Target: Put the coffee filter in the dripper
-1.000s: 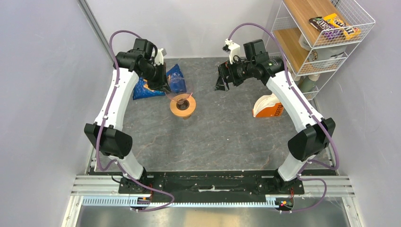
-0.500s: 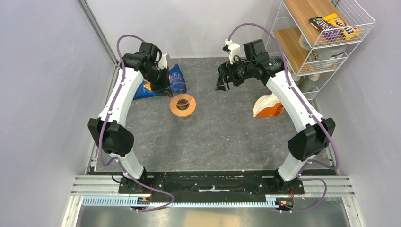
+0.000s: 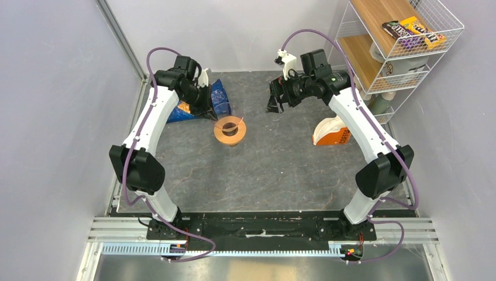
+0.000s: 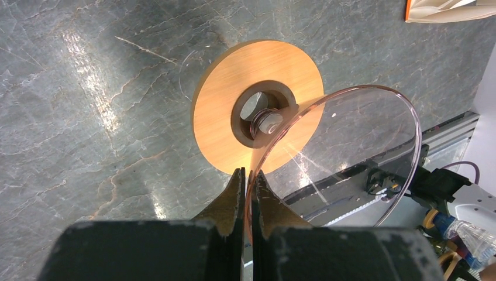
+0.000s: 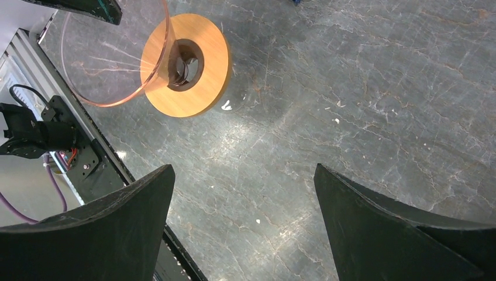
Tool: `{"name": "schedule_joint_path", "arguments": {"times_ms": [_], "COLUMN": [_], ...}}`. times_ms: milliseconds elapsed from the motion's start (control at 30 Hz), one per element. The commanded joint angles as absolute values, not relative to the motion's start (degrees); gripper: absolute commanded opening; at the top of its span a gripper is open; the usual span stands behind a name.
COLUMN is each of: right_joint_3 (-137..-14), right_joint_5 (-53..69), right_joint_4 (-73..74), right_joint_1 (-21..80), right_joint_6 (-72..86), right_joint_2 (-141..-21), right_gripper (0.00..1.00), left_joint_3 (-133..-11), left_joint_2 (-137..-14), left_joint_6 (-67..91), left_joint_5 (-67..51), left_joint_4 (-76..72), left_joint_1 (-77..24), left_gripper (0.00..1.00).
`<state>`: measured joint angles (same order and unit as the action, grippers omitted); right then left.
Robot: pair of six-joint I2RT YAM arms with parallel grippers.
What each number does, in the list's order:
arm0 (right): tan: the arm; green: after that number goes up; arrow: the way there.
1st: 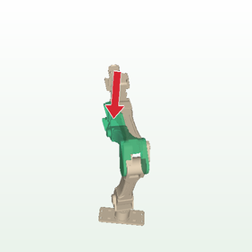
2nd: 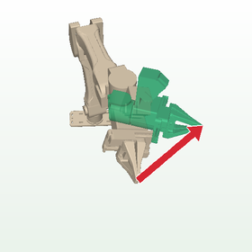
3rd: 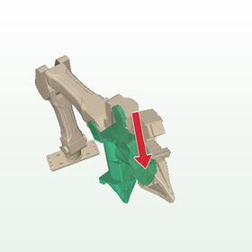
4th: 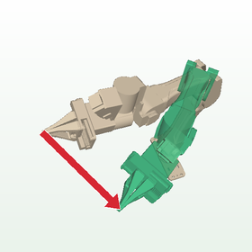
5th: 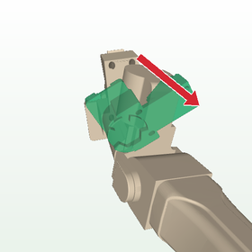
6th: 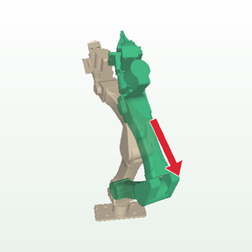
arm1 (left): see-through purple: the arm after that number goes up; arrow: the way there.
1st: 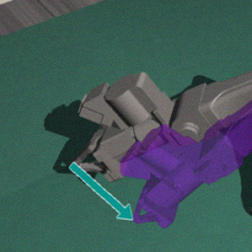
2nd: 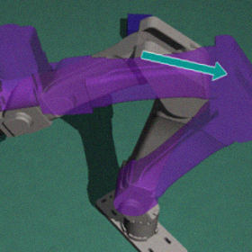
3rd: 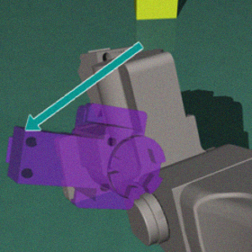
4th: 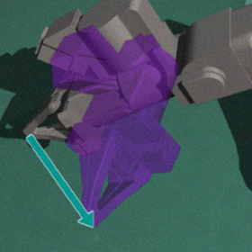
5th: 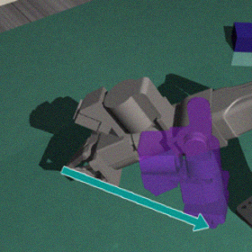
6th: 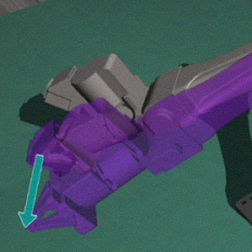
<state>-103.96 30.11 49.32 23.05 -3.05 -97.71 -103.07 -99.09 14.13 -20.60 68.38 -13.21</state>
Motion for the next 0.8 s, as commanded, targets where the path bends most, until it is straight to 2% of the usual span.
{"name": "schedule_joint_path", "arguments": {"times_ms": [0, 567, 633, 733, 767], "right_joint_3": [-106.44, -105.12, -105.03, -105.03, -105.11], "right_joint_5": [31.29, 32.3, 32.43, 32.62, 32.68], "right_joint_4": [49.31, 49.35, 49.39, 49.37, 49.31], "right_joint_1": [23.2, 23.19, 23.19, 23.2, 23.2], "right_joint_6": [-3.36, -3.16, -3.16, -3.17, -3.16], "right_joint_2": [-98.35, -97.65, -97.65, -97.65, -97.73], "right_gripper": [0.97, 0.97, 0.97, 0.97, 0.97], "left_joint_3": [-102.33, -100.89, -100.0, -99.12, -99.29], "left_joint_2": [-97.88, -96.76, -96.36, -95.56, -95.32], "left_joint_6": [14.63, 13.56, 13.4, 13.01, 12.67], "left_joint_5": [-17.88, -16.75, -17.7, -18.76, -18.89], "left_joint_4": [64.56, 63.2, 62.82, 61.86, 61.79], "left_joint_1": [-13.36, -13.36, -13.36, -13.4, -13.45], "left_gripper": [0.02, 0.02, 0.08, 0.22, 0.3]}}
